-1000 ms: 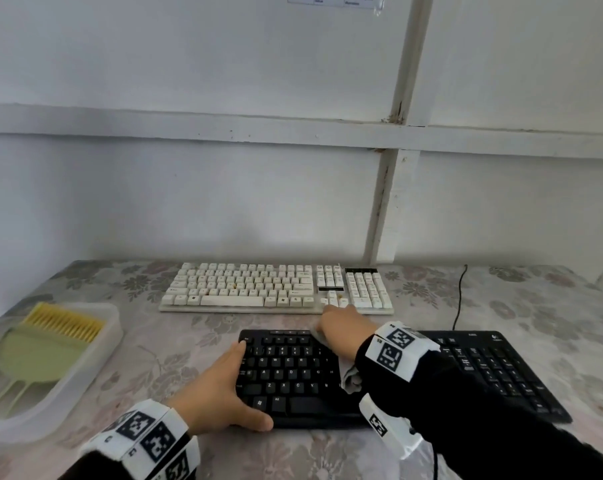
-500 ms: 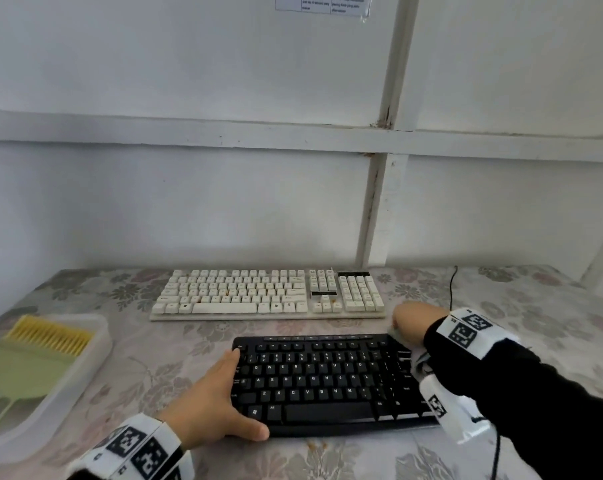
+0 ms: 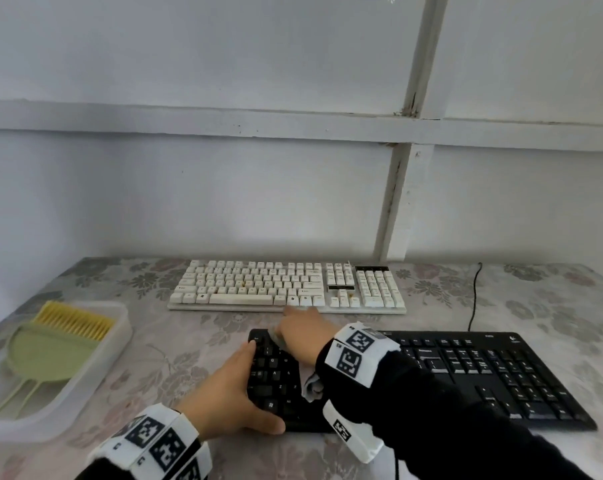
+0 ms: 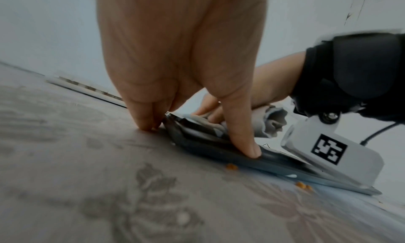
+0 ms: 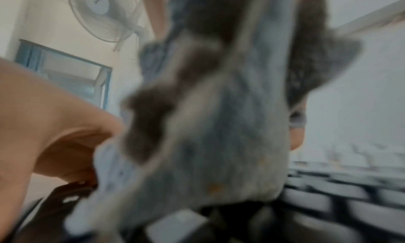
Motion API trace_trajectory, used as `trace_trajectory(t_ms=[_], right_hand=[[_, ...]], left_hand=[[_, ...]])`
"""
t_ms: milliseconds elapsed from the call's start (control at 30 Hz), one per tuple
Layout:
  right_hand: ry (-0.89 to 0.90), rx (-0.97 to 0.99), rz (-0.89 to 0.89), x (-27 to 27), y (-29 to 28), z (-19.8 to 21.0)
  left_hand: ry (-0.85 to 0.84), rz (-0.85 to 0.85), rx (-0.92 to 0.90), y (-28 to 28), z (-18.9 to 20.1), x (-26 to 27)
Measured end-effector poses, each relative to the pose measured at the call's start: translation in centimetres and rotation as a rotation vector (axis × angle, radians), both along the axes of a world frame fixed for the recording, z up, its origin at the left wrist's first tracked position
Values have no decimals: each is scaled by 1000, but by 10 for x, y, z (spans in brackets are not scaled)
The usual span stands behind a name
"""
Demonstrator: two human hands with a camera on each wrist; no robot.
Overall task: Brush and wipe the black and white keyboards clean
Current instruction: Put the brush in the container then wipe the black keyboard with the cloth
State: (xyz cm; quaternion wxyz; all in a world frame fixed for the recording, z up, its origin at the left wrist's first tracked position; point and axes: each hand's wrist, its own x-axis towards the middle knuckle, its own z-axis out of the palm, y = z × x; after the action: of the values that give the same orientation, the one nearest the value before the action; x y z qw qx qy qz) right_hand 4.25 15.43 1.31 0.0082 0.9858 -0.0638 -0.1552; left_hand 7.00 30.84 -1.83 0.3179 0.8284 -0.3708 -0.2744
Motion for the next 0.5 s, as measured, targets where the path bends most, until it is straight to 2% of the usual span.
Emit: trace_trajectory(t_ms=[200, 367, 500], right_hand=[[-21, 127, -214, -51, -59, -1], [-54, 86, -313, -84, -110, -10], [2, -5, -394, -115, -144, -5]], left_hand=[[74, 45, 29, 1, -4, 2], [54, 36, 102, 3, -2, 2], [16, 26, 110, 4, -5, 3]])
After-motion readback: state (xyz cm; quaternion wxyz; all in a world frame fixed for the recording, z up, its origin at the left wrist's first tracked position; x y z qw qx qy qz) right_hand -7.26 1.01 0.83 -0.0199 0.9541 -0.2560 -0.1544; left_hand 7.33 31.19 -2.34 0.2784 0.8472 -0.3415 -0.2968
